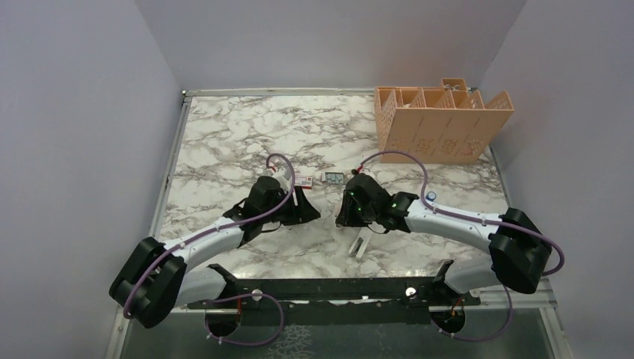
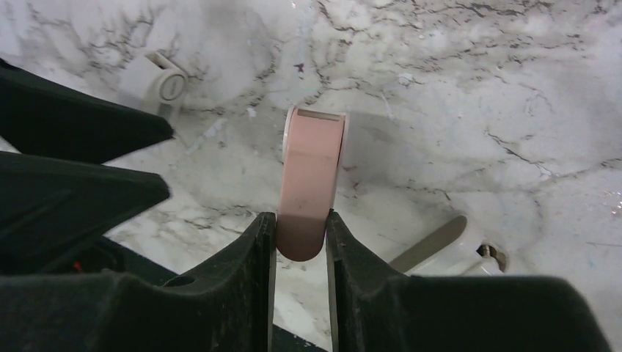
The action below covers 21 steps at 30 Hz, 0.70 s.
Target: Load the staples into the stapler
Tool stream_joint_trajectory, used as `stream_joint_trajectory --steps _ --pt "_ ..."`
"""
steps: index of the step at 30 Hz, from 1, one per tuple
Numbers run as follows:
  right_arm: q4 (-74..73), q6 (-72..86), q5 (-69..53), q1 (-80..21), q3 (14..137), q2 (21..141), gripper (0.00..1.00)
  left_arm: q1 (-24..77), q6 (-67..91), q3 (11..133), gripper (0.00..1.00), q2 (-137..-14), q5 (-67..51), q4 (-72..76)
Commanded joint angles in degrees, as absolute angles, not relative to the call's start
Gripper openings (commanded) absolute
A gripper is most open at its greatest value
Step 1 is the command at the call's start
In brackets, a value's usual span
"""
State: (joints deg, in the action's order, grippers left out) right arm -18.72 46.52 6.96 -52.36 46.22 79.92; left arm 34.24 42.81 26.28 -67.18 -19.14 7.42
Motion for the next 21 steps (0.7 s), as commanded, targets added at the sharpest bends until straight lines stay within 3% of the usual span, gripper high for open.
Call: stream_joint_trajectory --steps 1,5,21 --pt "-9.9 48.6 -1.9 -49.9 44.4 76.7 0.21 37.5 48.7 23.0 0.54 -67.7 -15.5 18.2" --pt "-8.6 50.3 -4.1 -48.6 44.7 75.8 0.21 39.9 48.5 23.7 0.46 -69.4 -14.0 19.5" --pt "-6.1 53.6 -9.0 -47.7 45.3 75.5 0.21 41.6 49.5 23.3 0.39 -72.1 -15.2 25.0"
